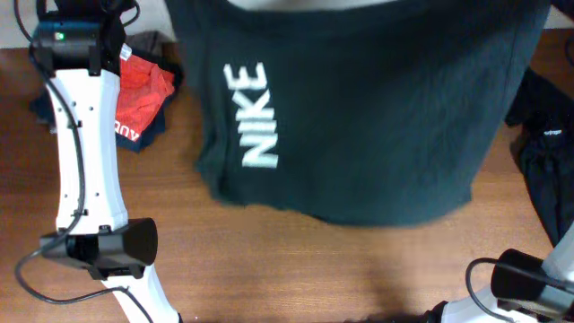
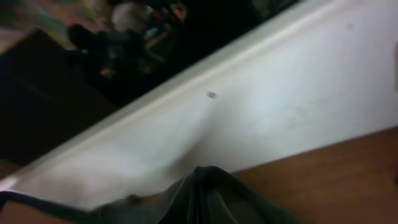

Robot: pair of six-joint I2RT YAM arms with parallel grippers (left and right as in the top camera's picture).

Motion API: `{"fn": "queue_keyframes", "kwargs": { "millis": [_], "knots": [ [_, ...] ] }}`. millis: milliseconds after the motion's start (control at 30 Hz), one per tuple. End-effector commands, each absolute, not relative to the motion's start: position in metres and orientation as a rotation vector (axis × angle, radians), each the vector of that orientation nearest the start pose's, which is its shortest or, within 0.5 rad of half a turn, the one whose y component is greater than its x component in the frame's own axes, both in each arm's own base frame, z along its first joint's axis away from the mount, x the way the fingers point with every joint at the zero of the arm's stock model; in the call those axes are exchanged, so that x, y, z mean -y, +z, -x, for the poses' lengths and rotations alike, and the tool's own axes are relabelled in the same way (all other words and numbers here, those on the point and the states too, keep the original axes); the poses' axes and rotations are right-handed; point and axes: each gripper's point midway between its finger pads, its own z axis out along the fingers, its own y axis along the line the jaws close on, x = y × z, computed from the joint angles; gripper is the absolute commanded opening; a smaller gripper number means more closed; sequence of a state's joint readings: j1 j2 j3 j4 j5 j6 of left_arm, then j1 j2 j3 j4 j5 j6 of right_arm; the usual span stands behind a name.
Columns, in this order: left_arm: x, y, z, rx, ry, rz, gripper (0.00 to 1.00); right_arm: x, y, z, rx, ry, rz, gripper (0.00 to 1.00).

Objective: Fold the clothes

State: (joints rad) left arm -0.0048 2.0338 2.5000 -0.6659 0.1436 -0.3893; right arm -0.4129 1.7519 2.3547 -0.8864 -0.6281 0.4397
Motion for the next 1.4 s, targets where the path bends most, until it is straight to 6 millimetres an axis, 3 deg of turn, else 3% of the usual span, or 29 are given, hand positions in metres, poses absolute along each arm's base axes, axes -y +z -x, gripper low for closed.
{"fn": "queue_keyframes", "kwargs": {
  "millis": [0, 67, 133, 233, 333, 433, 567, 700, 833, 933, 1100, 1167, 1267, 1333, 1367],
  "knots": [
    [0.027, 0.595, -0.489, -1.495, -0.42, 0.154, 0.01, 0.066, 0.568, -0.398, -1.674, 0.626, -0.257, 0.04],
    [0.024, 0.614, -0.463, -1.473, -0.398, 0.138, 0.01, 0.065, 0.584, -0.377, -1.654, 0.588, -0.246, 0.04],
    [0.02, 0.619, -0.437, -1.496, -0.369, 0.137, 0.01, 0.061, 0.589, -0.36, -1.663, 0.554, -0.234, 0.04],
    [0.012, 0.594, -0.414, -1.625, -0.318, 0.188, 0.01, 0.057, 0.577, -0.342, -1.727, 0.52, -0.267, 0.04],
    [0.011, 0.546, -0.402, -1.825, -0.302, 0.234, 0.01, 0.064, 0.547, -0.332, -1.837, 0.459, -0.346, 0.04],
    [0.01, 0.491, -0.392, -2.049, -0.285, 0.283, 0.02, 0.076, 0.504, -0.322, -1.989, 0.387, -0.485, 0.04],
    [0.011, 0.423, -0.391, -2.313, -0.264, 0.337, 0.07, 0.081, 0.459, -0.31, -2.167, 0.356, -0.582, 0.04],
    [0.019, 0.356, -0.394, -2.565, -0.277, 0.332, 0.17, 0.084, 0.43, -0.315, -2.27, 0.353, -0.588, 0.04],
    [0.021, 0.292, -0.387, -2.79, -0.26, 0.383, 0.17, 0.089, 0.386, -0.318, -2.402, 0.381, -0.674, 0.04],
    [0.019, 0.257, -0.376, -2.912, -0.226, 0.413, 0.18, 0.092, 0.357, -0.317, -2.49, 0.385, -0.732, 0.04],
    [0.022, 0.221, -0.364, -3.032, -0.213, 0.424, 0.22, 0.093, 0.313, -0.31, -2.633, 0.397, -0.777, 0.04],
    [0.028, 0.211, -0.363, -3.056, -0.21, 0.406, 0.27, 0.099, 0.293, -0.306, -2.692, 0.355, -0.814, 0.11],
    [0.044, 0.196, -0.363, -3.082, -0.219, 0.341, 0.33, 0.11, 0.266, -0.301, -2.755, 0.275, -0.858, 0.4],
    [0.062, 0.188, -0.362, -3.096, -0.257, 0.283, 0.41, 0.116, 0.252, -0.299, -2.783, 0.234, -0.878, 0.67],
    [0.072, 0.184, -0.362, -3.102, -0.27, 0.246, 0.41, 0.117, 0.248, -0.299, -2.791, 0.226, -0.884, 0.7]
  ]
}}
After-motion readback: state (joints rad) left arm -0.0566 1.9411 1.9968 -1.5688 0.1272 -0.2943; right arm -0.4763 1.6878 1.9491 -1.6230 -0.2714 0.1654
